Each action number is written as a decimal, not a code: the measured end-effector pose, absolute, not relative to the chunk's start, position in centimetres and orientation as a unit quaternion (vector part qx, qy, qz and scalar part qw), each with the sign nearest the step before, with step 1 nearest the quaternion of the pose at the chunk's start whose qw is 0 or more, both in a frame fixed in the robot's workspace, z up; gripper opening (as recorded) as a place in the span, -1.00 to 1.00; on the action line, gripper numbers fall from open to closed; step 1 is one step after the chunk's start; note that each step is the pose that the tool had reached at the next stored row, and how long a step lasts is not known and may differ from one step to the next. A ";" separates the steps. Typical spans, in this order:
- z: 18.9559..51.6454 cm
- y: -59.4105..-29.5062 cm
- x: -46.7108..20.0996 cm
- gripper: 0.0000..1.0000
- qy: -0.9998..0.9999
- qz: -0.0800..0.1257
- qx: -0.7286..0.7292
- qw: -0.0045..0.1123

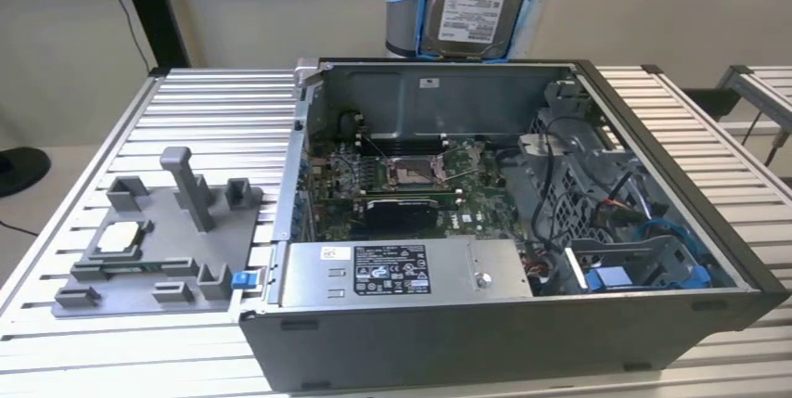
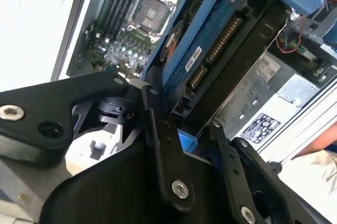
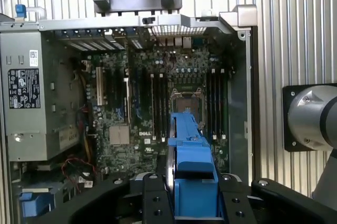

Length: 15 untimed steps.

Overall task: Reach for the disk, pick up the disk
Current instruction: 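Pick up the disk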

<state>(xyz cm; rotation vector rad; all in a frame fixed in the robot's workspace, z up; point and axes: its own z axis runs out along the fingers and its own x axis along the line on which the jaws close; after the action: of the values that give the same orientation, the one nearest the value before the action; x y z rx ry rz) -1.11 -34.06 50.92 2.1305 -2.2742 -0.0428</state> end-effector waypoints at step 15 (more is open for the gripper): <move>50.2 -36.3 1.1 -1.00 -0.730 -0.008 0.684 0.007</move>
<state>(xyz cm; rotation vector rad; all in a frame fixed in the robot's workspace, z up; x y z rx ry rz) 1.06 -36.28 50.19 2.1386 -2.2827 -0.0262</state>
